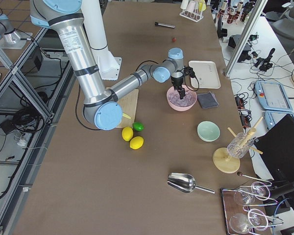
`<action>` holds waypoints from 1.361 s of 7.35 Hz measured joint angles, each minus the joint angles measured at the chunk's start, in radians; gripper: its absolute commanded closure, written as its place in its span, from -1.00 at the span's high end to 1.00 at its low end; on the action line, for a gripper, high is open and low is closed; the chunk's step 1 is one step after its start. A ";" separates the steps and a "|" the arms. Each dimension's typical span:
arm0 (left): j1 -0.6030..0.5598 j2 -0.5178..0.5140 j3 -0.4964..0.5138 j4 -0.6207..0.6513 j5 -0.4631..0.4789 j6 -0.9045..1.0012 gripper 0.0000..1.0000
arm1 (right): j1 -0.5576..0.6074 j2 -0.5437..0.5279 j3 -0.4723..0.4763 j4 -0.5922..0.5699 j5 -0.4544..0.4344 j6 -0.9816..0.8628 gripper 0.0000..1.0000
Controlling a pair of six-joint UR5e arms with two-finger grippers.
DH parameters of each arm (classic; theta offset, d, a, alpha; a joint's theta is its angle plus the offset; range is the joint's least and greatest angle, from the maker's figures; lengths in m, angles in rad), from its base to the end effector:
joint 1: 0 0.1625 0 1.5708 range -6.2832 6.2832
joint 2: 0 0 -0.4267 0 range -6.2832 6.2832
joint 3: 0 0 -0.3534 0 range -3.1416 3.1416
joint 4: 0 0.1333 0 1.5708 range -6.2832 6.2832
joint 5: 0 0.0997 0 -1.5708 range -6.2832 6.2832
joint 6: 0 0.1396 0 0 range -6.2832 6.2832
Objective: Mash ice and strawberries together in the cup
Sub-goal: 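Move the right gripper over the pink bowl of ice cubes, then lower the right gripper into the ice and close on a cube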
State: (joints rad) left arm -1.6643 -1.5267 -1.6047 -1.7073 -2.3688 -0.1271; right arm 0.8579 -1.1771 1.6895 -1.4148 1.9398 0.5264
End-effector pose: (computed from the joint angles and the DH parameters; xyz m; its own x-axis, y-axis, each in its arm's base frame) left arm -0.0748 -0.4407 0.6765 0.6861 -0.1008 -0.7205 0.1810 0.9829 0.0349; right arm -0.3497 -0.5313 0.4237 0.7415 -0.3753 0.5561 0.1628 0.9048 0.3936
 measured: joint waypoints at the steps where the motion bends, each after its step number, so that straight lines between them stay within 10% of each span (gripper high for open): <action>1: 0.000 -0.001 0.000 0.000 0.000 0.000 0.96 | -0.005 0.013 -0.025 0.003 -0.016 0.000 0.73; 8: 0.000 -0.004 -0.001 0.000 -0.001 0.001 0.96 | -0.024 0.040 -0.076 -0.003 -0.065 -0.036 0.28; 10: 0.000 -0.004 -0.001 0.000 0.000 0.001 0.96 | -0.026 0.038 -0.079 -0.009 -0.071 -0.064 -0.16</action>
State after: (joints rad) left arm -1.6644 -1.5309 -1.6059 -1.7073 -2.3690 -0.1258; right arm 0.8319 -1.1395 1.6103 -1.4234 1.8691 0.4627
